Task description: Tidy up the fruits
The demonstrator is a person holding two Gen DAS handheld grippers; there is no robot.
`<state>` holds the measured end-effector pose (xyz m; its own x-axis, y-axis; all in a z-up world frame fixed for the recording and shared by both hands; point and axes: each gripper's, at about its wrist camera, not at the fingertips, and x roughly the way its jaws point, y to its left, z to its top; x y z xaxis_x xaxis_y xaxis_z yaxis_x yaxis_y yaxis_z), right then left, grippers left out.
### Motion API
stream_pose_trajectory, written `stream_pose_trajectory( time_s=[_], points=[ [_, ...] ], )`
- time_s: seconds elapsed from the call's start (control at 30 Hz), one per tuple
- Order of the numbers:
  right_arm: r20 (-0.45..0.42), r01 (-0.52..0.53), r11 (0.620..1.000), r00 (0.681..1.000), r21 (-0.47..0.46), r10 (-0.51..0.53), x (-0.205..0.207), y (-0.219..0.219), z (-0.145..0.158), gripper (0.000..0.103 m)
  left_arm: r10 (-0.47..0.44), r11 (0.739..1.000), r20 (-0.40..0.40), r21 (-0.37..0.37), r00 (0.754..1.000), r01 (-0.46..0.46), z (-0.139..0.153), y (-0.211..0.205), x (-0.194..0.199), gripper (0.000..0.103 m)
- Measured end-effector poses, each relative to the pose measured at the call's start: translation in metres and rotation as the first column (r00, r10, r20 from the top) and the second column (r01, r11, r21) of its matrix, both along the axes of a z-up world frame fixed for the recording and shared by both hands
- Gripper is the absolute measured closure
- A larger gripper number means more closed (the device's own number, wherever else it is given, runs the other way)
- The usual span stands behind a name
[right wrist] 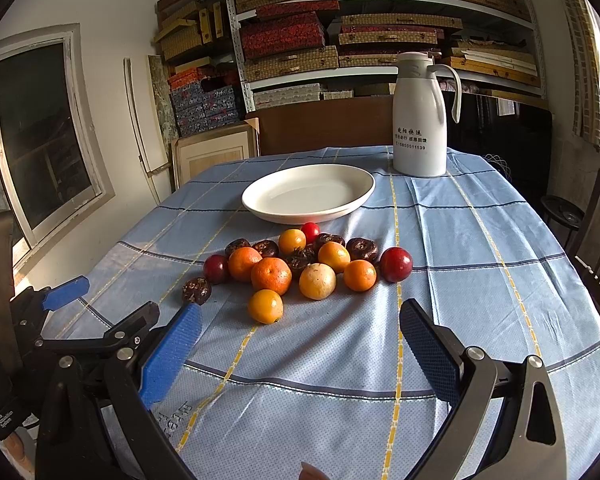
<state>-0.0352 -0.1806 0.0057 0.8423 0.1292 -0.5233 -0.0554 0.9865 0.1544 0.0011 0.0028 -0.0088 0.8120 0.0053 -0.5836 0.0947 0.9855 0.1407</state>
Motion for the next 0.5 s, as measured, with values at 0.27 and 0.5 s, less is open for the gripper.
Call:
stream_pose_trajectory(
  time_s=[0.27, 0.5],
  points=[
    [-0.002, -0.001, 1.0, 1.0, 0.0, 0.001, -0.0006, 0.0005, 0.0002, 0.003, 0.0, 1.0, -0.001, 0.001, 1.0, 0.0, -0.0001, 0.0, 0.0002, 0.004],
    [-0.004, -0.001, 1.0, 1.0, 0.0, 0.001, -0.0004, 0.0008, -0.001, 0.003, 0.0, 1.0, -0.007, 0.0, 1.0, 0.0, -0.0026, 0.0, 0.0002, 0.004]
  ],
)
